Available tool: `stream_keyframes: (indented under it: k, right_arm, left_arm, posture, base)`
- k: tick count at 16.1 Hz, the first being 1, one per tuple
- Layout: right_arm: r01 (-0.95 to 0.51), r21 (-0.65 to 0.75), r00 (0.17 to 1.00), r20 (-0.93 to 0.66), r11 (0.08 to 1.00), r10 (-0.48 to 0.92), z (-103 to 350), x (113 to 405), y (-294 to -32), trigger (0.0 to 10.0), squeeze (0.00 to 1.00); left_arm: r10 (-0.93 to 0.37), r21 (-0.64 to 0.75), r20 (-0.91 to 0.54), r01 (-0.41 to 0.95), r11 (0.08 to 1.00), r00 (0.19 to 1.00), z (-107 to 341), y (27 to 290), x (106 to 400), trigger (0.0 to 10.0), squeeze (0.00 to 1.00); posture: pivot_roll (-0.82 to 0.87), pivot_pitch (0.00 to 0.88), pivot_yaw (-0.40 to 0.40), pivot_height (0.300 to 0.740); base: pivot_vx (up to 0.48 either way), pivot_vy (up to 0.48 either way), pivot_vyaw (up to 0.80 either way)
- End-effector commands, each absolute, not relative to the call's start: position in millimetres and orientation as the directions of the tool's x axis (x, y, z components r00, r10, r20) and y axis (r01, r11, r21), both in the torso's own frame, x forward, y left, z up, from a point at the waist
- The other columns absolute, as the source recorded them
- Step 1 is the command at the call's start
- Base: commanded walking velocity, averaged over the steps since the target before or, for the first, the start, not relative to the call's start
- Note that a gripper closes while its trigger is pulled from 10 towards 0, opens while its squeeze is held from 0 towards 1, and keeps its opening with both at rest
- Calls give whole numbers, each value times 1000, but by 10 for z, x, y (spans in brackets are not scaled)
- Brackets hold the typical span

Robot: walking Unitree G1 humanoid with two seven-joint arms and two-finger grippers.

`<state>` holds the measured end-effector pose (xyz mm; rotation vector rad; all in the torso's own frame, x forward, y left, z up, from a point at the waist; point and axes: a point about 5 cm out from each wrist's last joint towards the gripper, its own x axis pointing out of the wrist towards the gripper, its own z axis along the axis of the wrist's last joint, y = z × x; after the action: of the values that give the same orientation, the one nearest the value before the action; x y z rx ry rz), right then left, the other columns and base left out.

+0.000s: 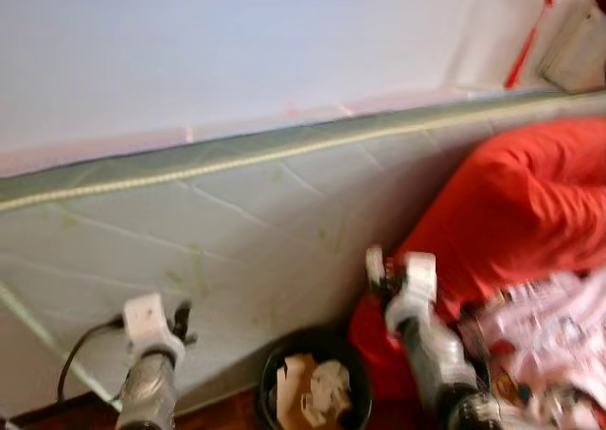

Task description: Clean up the room

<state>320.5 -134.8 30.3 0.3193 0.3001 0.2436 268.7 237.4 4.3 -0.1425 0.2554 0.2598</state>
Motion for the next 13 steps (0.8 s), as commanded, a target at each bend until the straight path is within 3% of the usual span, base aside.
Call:
stream_keyframes:
  k: [1,4,6,13]
  right_arm:
    - [-171,378,903,-310,910,298,140,3075,-1340,10000,0]
    - [-175,353,923,-265,919,278,241,3156,-1325,10000,0]
    - [-121,332,943,-255,935,213,219,3122,-1422,10000,0]
    - [-38,341,966,-230,939,122,83,2920,-1496,10000,0]
  left_arm:
    - [246,-89,-275,-279,956,930,-3,2392,2619,10000,0]
    - [213,-38,-141,-221,975,967,220,2375,2753,10000,0]
    - [119,1,-34,-119,993,992,415,2260,2840,10000,0]
    - [37,51,9,-37,998,999,596,2281,2885,10000,0]
  posture:
    - [176,0,-118,740]
    - [179,0,-122,740]
    - [198,45,-102,740]
    - [161,103,-7,740]
  base:
    - [0,0,0]
    - [0,0,0]
    - [0,0,0]
    - [0,0,0]
